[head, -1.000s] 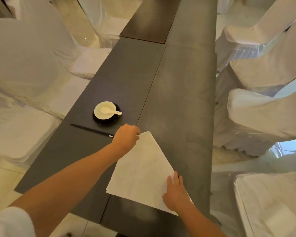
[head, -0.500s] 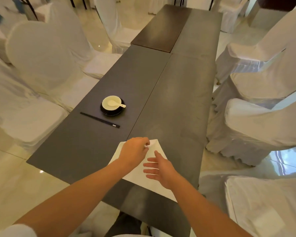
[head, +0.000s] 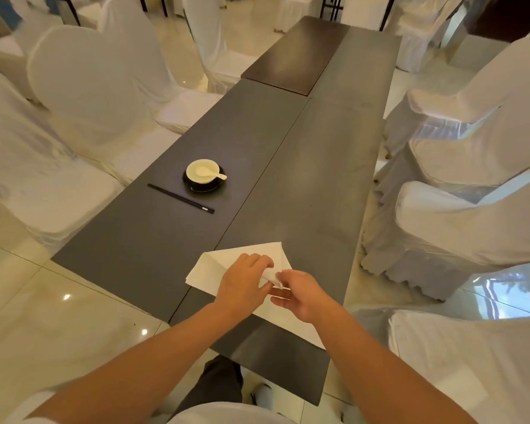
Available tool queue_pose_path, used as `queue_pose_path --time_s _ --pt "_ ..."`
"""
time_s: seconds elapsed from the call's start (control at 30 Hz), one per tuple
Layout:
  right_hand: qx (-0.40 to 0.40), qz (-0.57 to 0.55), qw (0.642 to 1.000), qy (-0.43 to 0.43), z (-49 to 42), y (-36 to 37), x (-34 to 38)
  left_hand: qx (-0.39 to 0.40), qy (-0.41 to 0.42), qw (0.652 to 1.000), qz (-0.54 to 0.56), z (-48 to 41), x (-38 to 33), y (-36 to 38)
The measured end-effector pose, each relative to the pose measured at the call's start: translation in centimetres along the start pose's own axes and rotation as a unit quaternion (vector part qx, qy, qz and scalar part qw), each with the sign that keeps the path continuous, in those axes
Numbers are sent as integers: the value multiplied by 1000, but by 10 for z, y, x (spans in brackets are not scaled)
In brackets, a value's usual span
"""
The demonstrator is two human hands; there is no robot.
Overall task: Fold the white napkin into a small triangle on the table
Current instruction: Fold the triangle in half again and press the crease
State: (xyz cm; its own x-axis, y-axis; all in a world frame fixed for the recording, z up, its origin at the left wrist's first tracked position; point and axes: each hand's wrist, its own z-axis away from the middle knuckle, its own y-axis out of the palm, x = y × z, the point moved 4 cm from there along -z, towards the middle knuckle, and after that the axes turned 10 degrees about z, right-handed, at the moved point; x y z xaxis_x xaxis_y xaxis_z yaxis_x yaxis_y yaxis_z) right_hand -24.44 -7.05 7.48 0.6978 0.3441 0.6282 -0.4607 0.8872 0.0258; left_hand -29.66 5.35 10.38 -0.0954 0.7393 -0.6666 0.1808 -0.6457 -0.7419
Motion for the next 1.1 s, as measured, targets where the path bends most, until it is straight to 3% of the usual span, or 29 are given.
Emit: queue_pose_path --time_s 0.2,0.3,0.7,1.1 --pt "-2 52 998 -36 14 -18 -9 50 46 996 -65 7 15 1" --pt "-29 54 997 -39 12 -31 -18 68 32 993 -94 5 24 5" --pt "-118 -1 993 -3 3 -84 -65 263 -26 945 -193 6 48 69" --pt "-207 116 970 61 -16 -108 -122 297 -25 926 -233 15 91 111"
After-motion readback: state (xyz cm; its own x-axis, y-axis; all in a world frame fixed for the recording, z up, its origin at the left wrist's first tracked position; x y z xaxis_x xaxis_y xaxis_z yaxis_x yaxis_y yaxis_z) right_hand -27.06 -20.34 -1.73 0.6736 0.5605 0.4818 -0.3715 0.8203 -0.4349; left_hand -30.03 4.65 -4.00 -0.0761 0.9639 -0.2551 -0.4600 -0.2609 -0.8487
